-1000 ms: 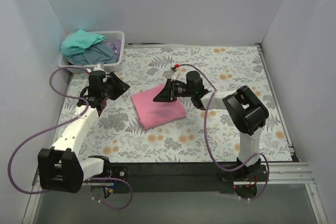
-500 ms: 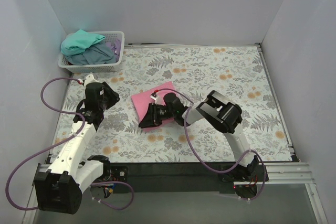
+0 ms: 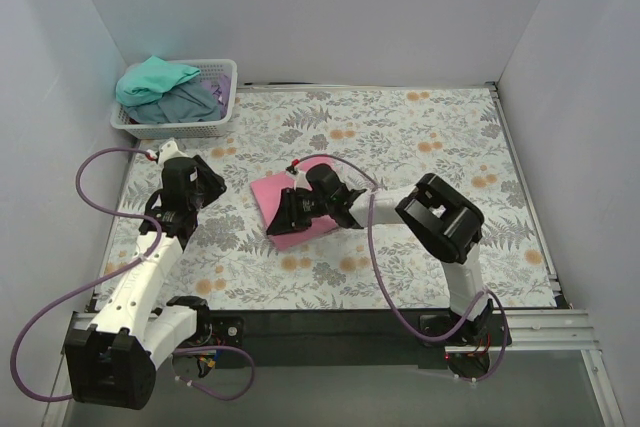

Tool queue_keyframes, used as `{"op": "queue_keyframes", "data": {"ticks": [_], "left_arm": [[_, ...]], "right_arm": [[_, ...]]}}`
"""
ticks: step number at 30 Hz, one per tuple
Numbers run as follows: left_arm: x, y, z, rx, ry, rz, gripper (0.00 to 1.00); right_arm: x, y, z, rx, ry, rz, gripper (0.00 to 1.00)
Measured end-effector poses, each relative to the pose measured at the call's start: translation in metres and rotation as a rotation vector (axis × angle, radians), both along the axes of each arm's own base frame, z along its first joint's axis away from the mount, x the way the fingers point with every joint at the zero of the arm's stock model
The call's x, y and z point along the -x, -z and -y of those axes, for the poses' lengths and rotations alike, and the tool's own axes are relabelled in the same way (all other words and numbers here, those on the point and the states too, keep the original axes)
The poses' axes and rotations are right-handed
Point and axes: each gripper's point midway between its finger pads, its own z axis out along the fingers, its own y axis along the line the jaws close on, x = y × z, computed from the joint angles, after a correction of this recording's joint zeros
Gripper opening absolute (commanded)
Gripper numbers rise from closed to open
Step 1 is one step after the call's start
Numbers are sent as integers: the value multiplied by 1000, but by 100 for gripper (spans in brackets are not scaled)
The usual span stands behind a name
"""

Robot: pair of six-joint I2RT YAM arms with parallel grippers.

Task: Fold and stack the t-shirts
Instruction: Fold the tshirt, then neatly place the folded tshirt to the corner

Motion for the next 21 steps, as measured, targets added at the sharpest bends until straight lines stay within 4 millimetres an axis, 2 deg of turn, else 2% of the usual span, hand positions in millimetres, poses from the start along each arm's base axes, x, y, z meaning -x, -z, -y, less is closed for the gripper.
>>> {"op": "queue_keyframes", "data": {"ticks": [6,9,10,14,17,21], "left_arm": [[0,-2,-10,-19,-56,9,39],[1,0,-16,-26,-87,-1,40],[1,1,-17,-28,-94,-4,43],[2,4,-23,-28,-122,-19,43],[3,5,-26,-25,-137,-22,43],[3,6,-28,-25,-146,-26,43]], "right_arm": [[-28,-44,-8,167,17,318,49],[-28,-57,-12,273,4,486,52],[-25,-58,-13,309,-8,532,52],[-11,-41,-7,472,-66,656,52],[-2,-15,-2,596,-128,726,52],[-2,16,0,708,-181,770,52]]}}
